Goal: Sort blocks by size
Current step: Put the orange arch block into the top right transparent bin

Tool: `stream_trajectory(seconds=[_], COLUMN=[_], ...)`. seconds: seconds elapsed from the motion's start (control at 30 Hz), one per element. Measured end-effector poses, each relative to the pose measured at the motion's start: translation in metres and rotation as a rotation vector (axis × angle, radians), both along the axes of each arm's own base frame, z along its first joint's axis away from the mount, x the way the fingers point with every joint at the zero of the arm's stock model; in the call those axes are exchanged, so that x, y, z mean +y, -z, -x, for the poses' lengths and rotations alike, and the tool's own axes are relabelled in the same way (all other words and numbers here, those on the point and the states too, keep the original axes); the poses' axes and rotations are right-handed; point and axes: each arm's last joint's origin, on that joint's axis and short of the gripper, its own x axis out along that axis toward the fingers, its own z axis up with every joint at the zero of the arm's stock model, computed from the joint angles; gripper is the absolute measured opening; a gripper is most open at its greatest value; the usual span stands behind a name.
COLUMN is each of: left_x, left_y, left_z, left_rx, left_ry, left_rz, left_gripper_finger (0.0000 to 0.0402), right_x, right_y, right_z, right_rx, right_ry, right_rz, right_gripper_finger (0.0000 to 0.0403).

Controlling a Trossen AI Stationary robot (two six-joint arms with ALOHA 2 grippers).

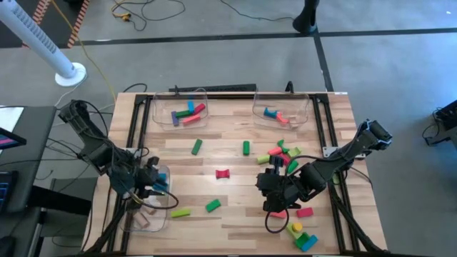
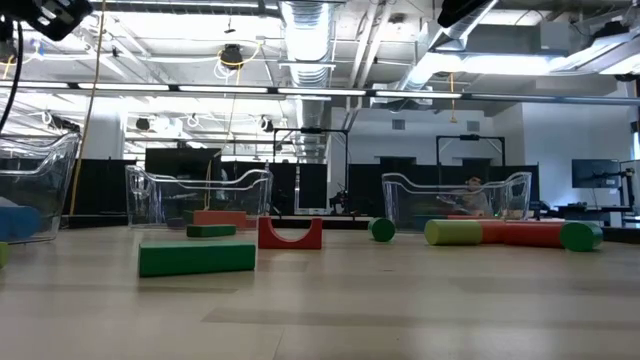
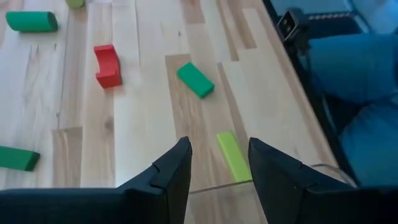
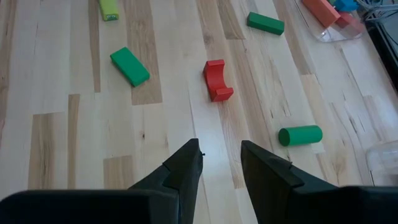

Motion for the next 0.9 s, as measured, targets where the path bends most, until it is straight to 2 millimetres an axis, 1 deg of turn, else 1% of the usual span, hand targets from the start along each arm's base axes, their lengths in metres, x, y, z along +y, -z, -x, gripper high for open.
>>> stream_trajectory(seconds=[0.27, 0.53, 0.6, 0.77, 0.9], left_x=[-0.014, -0.018, -0.018, -0.02, -0.02], left_y=[0.013, 0.02, 0.022, 0.027, 0.031], left_z=[-0.027, -0.046, -0.049, -0.06, -0.069], left_rx=[0.017, 0.003, 0.005, -0.007, -0.02], left_ry=[0.063, 0.08, 0.079, 0.088, 0.095], left_rz=[-0.088, -0.138, -0.151, -0.183, -0.217], left_gripper_finger=[0.0154, 0.0154, 0.0154, 0.0154, 0.0154], right_x=[-0.003, -0.004, -0.006, -0.019, -0.03], right_y=[0.001, 0.002, 0.004, 0.009, 0.025], right_z=[0.0, 0.002, 0.005, 0.013, 0.016], right_rx=[0.014, 0.042, 0.073, 0.181, 0.285], right_ry=[0.007, 0.009, 0.02, 0.094, 0.097], right_rz=[0.008, 0.024, 0.038, 0.078, 0.118], right_gripper_finger=[0.0148, 0.0148, 0.0148, 0.0148, 0.0156])
